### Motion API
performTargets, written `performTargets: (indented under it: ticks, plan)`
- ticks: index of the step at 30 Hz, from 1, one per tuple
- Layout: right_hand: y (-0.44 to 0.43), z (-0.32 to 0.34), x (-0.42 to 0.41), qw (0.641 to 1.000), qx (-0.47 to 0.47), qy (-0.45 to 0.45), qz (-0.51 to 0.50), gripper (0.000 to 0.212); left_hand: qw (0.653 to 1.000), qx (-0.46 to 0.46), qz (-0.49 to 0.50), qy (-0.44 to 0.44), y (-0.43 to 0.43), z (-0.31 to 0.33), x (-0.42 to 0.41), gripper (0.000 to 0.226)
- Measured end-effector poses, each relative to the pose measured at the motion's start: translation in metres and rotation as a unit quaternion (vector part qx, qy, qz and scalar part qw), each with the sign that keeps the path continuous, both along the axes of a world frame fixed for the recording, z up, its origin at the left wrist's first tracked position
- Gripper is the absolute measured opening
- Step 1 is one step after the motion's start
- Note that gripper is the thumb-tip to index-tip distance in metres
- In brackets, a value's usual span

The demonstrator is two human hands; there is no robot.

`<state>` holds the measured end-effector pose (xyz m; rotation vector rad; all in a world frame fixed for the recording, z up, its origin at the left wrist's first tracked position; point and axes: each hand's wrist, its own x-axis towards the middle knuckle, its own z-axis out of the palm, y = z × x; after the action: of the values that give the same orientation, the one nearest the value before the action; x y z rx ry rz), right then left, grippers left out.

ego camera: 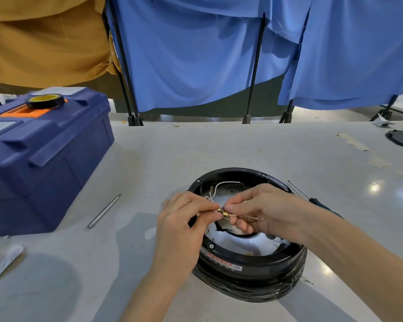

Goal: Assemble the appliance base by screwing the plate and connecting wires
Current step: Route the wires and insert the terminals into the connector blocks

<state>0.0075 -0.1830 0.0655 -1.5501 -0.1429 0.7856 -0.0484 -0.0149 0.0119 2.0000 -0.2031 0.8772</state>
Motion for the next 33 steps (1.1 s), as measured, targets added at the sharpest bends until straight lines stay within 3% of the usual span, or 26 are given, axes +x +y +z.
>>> performTargets:
  ticks: [2, 4, 6, 9, 11, 13, 16, 21, 33]
  plan:
    - [0.001, -0.001, 0.001, 0.998, 0.033, 0.046, 0.010, 0.022, 1.000, 0.013, 0.001, 0.022, 0.001, 0.003, -0.001, 0.008]
    - [-0.001, 0.000, 0.003, 0.995, 0.061, 0.075, 0.029, 0.049, 0.998, 0.012, 0.009, 0.057, 0.000, 0.005, -0.002, 0.022]
    - [-0.004, 0.001, 0.006, 0.994, 0.068, 0.059, 0.056, 0.066, 0.995, -0.026, 0.008, 0.098, -0.001, 0.005, -0.002, 0.021]
    - [-0.002, 0.000, 0.004, 0.997, 0.076, -0.012, 0.023, 0.047, 0.986, -0.094, -0.010, 0.136, -0.002, 0.007, -0.003, 0.010]
    - [0.002, -0.006, 0.003, 0.994, 0.099, -0.051, -0.016, 0.025, 0.982, -0.107, -0.036, 0.151, -0.003, 0.008, -0.004, 0.009]
    - [0.007, -0.011, 0.002, 0.990, 0.123, -0.064, -0.039, 0.017, 0.979, -0.105, -0.061, 0.162, -0.003, 0.010, -0.006, 0.009]
    - [0.008, -0.013, 0.002, 0.990, 0.114, -0.048, -0.069, 0.020, 0.982, -0.113, -0.024, 0.149, 0.003, 0.010, -0.004, 0.008]
    - [0.010, -0.014, -0.002, 0.997, 0.002, -0.019, -0.072, 0.015, 0.961, -0.082, 0.191, 0.180, 0.023, 0.007, 0.001, 0.017]
    - [0.042, -0.020, -0.014, 0.986, 0.009, 0.040, -0.160, 0.004, 0.950, -0.048, 0.235, 0.201, 0.011, 0.007, -0.008, 0.036]
